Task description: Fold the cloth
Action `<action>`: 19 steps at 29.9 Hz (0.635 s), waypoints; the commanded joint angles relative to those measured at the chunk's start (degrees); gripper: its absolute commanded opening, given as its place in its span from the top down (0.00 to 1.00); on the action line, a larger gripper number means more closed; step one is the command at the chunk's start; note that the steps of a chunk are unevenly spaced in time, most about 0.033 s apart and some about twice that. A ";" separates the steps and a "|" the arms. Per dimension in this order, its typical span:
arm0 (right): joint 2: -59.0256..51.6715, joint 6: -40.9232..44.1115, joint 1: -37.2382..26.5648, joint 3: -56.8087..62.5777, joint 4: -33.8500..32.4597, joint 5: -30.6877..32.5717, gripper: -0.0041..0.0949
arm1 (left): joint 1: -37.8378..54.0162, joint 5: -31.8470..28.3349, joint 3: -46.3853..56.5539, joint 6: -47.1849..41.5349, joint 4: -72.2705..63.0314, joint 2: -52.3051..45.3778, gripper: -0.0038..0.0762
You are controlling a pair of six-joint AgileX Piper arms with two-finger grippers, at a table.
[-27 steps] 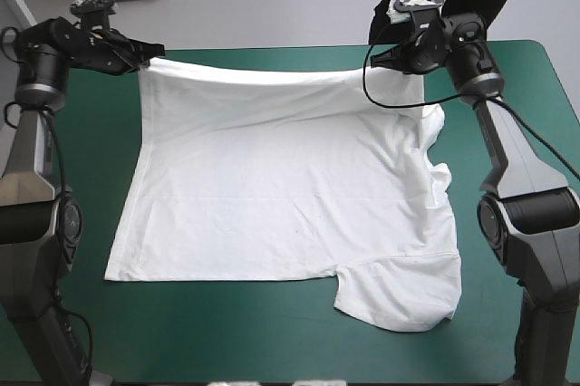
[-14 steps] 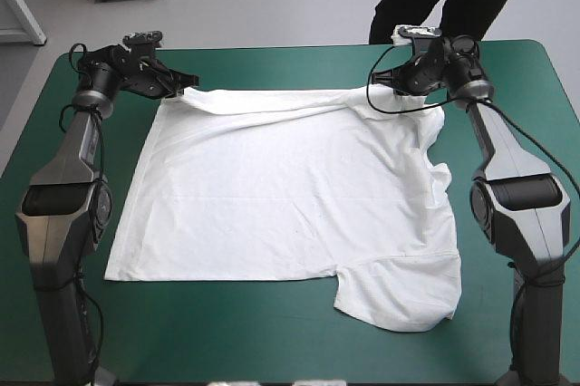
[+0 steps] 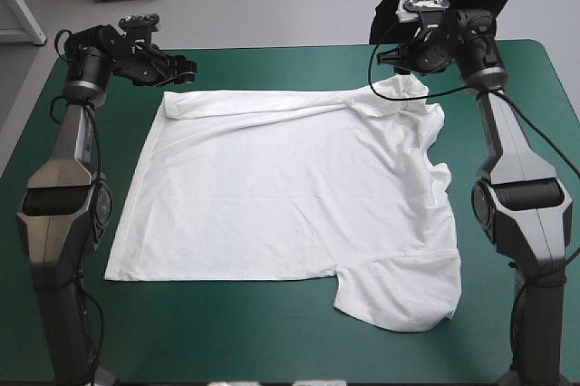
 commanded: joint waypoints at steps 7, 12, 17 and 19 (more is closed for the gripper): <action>-5.76 0.00 -0.45 -1.92 2.84 5.78 0.51 | -0.06 9.07 -7.02 -1.36 2.22 -7.36 0.41; -10.65 0.00 -0.45 -0.95 1.83 5.86 0.51 | 0.62 10.10 -6.80 -1.92 2.73 -12.52 0.41; -19.42 0.70 -0.45 6.32 1.34 5.86 0.51 | 0.62 10.10 -6.80 -1.92 2.61 -20.34 0.41; -23.71 0.70 -0.45 11.66 0.78 5.86 0.51 | 0.62 10.10 -6.45 -2.05 2.61 -23.23 0.41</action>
